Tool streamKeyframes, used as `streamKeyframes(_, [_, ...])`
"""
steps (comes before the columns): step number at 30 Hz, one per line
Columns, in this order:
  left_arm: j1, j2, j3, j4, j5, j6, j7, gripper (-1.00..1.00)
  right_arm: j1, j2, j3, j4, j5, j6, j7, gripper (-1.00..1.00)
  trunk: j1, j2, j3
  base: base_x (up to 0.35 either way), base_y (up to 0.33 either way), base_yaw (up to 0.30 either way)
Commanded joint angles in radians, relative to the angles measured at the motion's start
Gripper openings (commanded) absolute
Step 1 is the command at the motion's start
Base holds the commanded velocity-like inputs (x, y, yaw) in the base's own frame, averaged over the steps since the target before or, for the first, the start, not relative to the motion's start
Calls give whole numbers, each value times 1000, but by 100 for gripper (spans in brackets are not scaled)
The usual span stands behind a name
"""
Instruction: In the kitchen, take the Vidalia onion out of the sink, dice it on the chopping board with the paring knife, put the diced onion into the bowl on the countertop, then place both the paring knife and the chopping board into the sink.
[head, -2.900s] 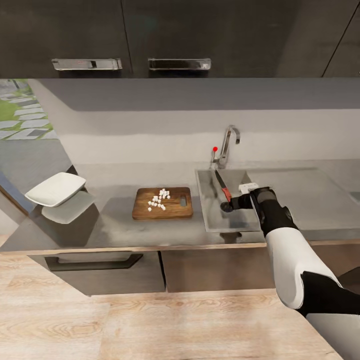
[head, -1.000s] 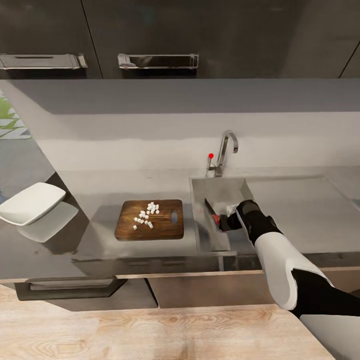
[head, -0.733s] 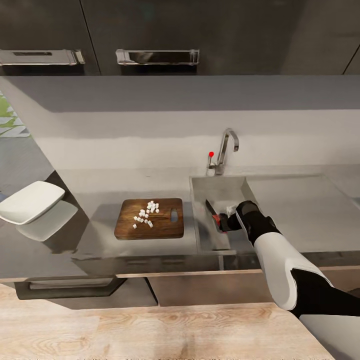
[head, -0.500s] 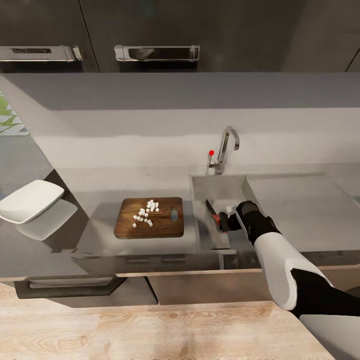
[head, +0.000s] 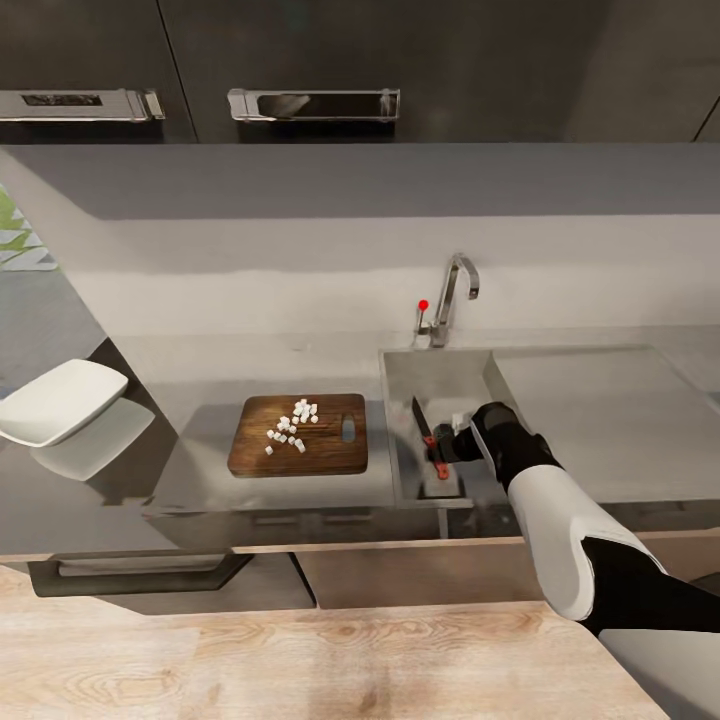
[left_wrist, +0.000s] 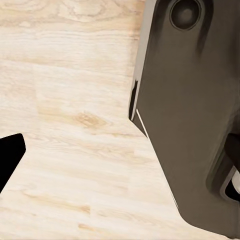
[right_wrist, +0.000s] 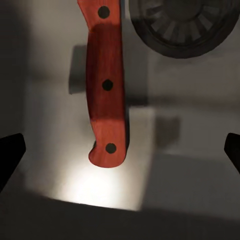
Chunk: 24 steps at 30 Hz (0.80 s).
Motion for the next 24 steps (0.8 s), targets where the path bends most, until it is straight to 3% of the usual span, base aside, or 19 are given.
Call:
streamKeyframes(1, [-1,0,-8,4,6,-7,0,100,-1,1,-8,-6,7,2,8,100,1,-2,-2,0,0,0])
streamKeyframes(5, [-1,1,-8,4,6,-11,-2,100,-1,5,-7,-38,-10,-29,10,100,1,-2,0,0,0,0])
streamKeyframes(8, [-2,1,-8,4,6,-13,-3,100,-1,40,-7,-67,-11,-94,5,100,1,-2,4,0,0,0])
streamKeyframes(11, [-2,1,-8,4,6,-14,-3,100,-1,51,-8,-81,-11,-108,4,100,1,-2,9,0,0,0])
streamKeyframes(24, [-1,1,-8,4,6,-14,-5,100,-1,52,-7,-135,-10,-110,4,100,1,-2,30,0,0,0])
